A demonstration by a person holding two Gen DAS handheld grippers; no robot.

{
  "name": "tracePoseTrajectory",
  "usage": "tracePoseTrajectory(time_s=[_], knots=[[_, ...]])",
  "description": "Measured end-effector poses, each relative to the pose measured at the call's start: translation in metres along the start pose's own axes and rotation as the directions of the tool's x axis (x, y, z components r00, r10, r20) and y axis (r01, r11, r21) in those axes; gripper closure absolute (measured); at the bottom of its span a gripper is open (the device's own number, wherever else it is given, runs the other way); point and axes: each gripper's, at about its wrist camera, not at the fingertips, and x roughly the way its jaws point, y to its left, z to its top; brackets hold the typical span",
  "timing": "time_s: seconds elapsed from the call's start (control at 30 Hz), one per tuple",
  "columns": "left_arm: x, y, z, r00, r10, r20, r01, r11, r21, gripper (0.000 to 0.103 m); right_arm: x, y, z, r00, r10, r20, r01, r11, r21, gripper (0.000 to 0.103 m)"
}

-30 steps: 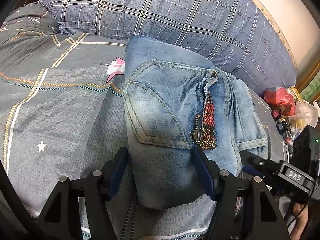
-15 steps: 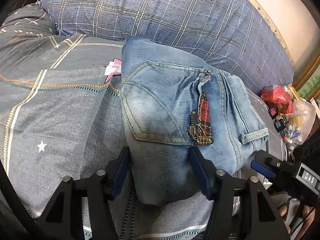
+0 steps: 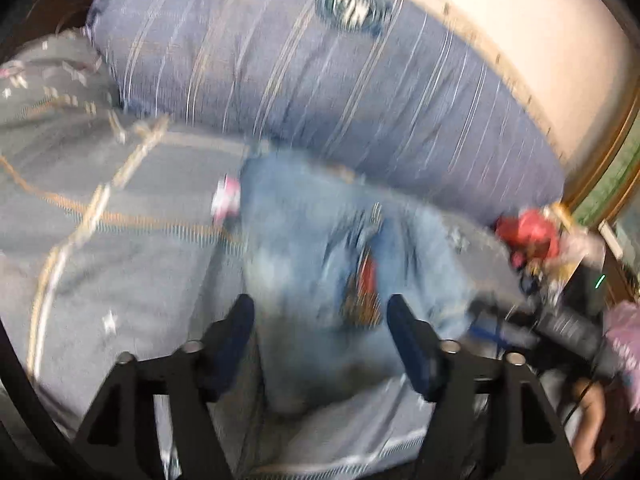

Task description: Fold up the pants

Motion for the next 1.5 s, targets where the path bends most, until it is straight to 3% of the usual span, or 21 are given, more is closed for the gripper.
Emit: tracePoseTrajectory(time_s=[0.07, 0.13, 0.2, 0.33, 0.37, 0.47, 0.6, 0.67, 0.73, 0.77, 0.83, 0.93, 1.07, 1.13, 1.17, 1.23, 1.27, 1.4, 1.5], knots=[[0.008, -0.005, 0.015, 1.000, 0.030, 0.004, -0.030, 1.000, 0.005, 0.026, 0.009, -0.004, -0.001, 1.000, 0.019, -0.025, -0.019, 1.000, 0.007, 0.032], [0.033, -0.004, 0.031, 0.997, 0.037, -0.069, -0.038, 0.999, -0.008, 0.026, 0.015, -0.006, -0.003, 0.999, 0.028, -0.030, -0.027, 1.000, 0.011, 0.032], [0.066, 0.002, 0.047, 0.986, -0.009, -0.166, 0.002, 0.999, -0.041, 0.026, 0.022, -0.007, -0.005, 0.999, 0.040, -0.036, -0.039, 0.999, 0.013, 0.032], [0.106, 0.014, 0.065, 0.967, -0.020, -0.253, 0.005, 0.998, -0.061, 0.026, 0.039, -0.007, -0.005, 0.996, 0.054, -0.071, -0.052, 0.998, 0.029, 0.039], [0.115, 0.018, 0.067, 0.962, -0.023, -0.274, 0.007, 0.998, -0.058, 0.026, 0.042, -0.006, -0.006, 0.997, 0.026, -0.073, -0.025, 1.000, 0.007, 0.042], [0.117, 0.021, 0.063, 0.963, -0.038, -0.266, 0.016, 0.996, -0.083, 0.028, 0.046, -0.004, -0.007, 0.997, -0.002, -0.078, 0.000, 1.000, -0.022, 0.048], [0.115, 0.013, 0.061, 0.964, 0.038, -0.264, -0.044, 0.999, -0.016, 0.036, 0.048, -0.004, -0.005, 0.996, -0.008, -0.093, 0.006, 1.000, -0.025, 0.048], [0.112, 0.017, 0.068, 0.961, 0.028, -0.275, -0.044, 0.998, -0.051, 0.036, 0.042, 0.001, 0.002, 0.997, 0.016, -0.080, -0.019, 0.999, -0.047, 0.048], [0.114, 0.023, 0.078, 0.954, 0.010, -0.299, -0.040, 0.995, -0.095, 0.036, 0.027, 0.006, 0.013, 0.998, 0.054, -0.027, -0.055, 0.997, -0.048, 0.041], [0.119, 0.028, 0.082, 0.949, 0.009, -0.314, -0.044, 0.993, -0.106, 0.035, 0.021, 0.009, 0.024, 0.999, 0.054, 0.004, -0.054, 0.997, -0.053, 0.030], [0.126, 0.037, 0.085, 0.943, -0.009, -0.333, -0.041, 0.989, -0.143, 0.034, 0.015, 0.011, 0.041, 0.998, 0.058, 0.033, -0.057, 0.997, -0.049, 0.026], [0.133, 0.042, 0.079, 0.940, -0.026, -0.341, -0.028, 0.988, -0.152, 0.033, 0.027, 0.007, 0.060, 0.998, 0.063, -0.016, -0.064, 0.998, -0.022, 0.026], [0.130, 0.033, 0.071, 0.942, 0.000, -0.335, -0.031, 0.996, -0.085, 0.034, 0.062, -0.002, 0.069, 0.995, 0.011, -0.100, -0.016, 0.998, -0.054, 0.026], [0.132, 0.033, 0.069, 0.945, 0.002, -0.328, -0.031, 0.996, -0.084, 0.034, 0.077, -0.007, 0.065, 0.988, 0.044, -0.147, -0.048, 0.998, -0.028, 0.026], [0.133, 0.034, 0.068, 0.947, -0.003, -0.322, -0.030, 0.995, -0.099, 0.036, 0.086, -0.006, 0.062, 0.984, 0.036, -0.177, -0.042, 0.999, -0.031, 0.027], [0.134, 0.034, 0.066, 0.950, 0.003, -0.312, -0.035, 0.995, -0.094, 0.042, 0.093, 0.001, 0.057, 0.981, 0.009, -0.196, -0.023, 0.997, -0.067, 0.039], [0.134, 0.034, 0.067, 0.952, 0.008, -0.307, -0.038, 0.995, -0.092, 0.048, 0.095, 0.003, 0.056, 0.979, 0.010, -0.204, -0.026, 0.997, -0.077, 0.053], [0.125, 0.035, 0.067, 0.963, -0.033, -0.266, 0.004, 0.994, -0.110, 0.076, 0.101, 0.010, 0.051, 0.979, -0.016, -0.202, -0.005, 0.994, -0.107, 0.065], [0.110, 0.027, 0.072, 0.976, -0.094, -0.196, 0.076, 0.992, -0.096, 0.084, 0.097, 0.017, 0.049, 0.985, -0.009, -0.172, -0.016, 0.989, -0.145, 0.073]])
